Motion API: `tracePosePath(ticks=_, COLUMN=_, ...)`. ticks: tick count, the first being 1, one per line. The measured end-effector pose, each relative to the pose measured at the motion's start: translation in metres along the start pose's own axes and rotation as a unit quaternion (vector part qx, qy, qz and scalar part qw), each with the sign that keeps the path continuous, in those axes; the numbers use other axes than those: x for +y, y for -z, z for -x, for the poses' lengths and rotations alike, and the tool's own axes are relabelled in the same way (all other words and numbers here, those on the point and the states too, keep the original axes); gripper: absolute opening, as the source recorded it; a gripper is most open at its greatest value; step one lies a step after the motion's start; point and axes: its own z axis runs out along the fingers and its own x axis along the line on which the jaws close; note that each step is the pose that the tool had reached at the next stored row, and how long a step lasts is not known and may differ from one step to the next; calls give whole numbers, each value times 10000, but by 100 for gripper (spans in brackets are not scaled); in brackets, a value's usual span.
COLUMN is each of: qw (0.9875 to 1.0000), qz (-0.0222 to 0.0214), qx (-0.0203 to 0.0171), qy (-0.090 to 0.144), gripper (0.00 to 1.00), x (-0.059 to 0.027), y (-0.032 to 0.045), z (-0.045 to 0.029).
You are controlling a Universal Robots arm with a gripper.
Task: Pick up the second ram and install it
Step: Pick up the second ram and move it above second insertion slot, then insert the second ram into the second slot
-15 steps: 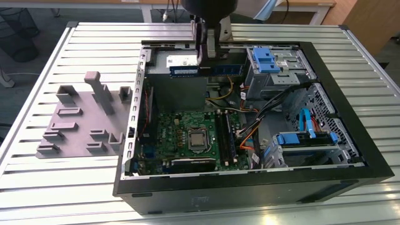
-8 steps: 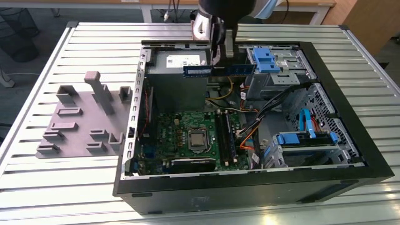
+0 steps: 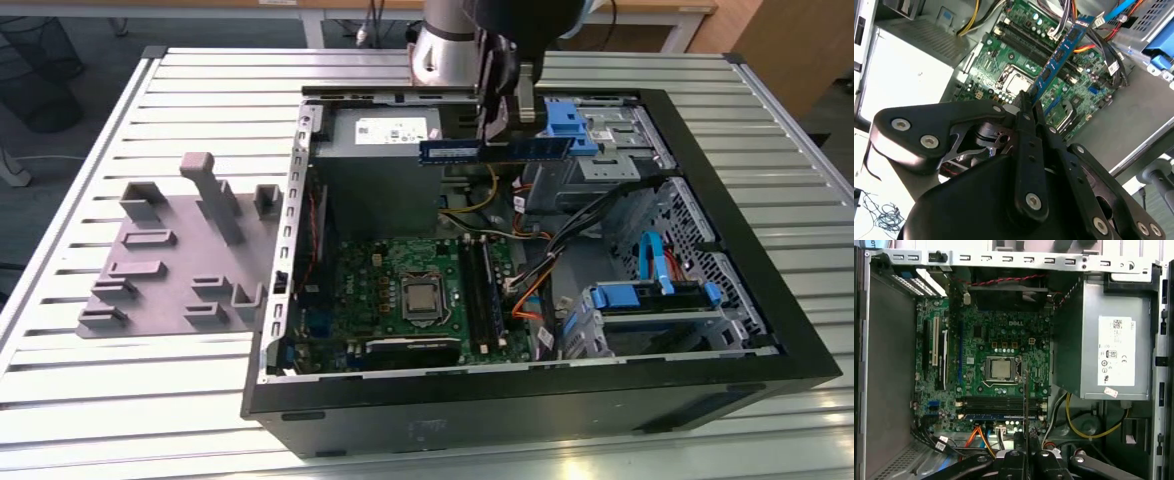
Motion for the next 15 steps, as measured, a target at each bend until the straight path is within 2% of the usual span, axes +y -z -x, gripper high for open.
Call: tracePosePath(ticks=15, qw=10000, qz=0, qx=-5, qy=-3, gripper=14, x=0, y=0, z=1)
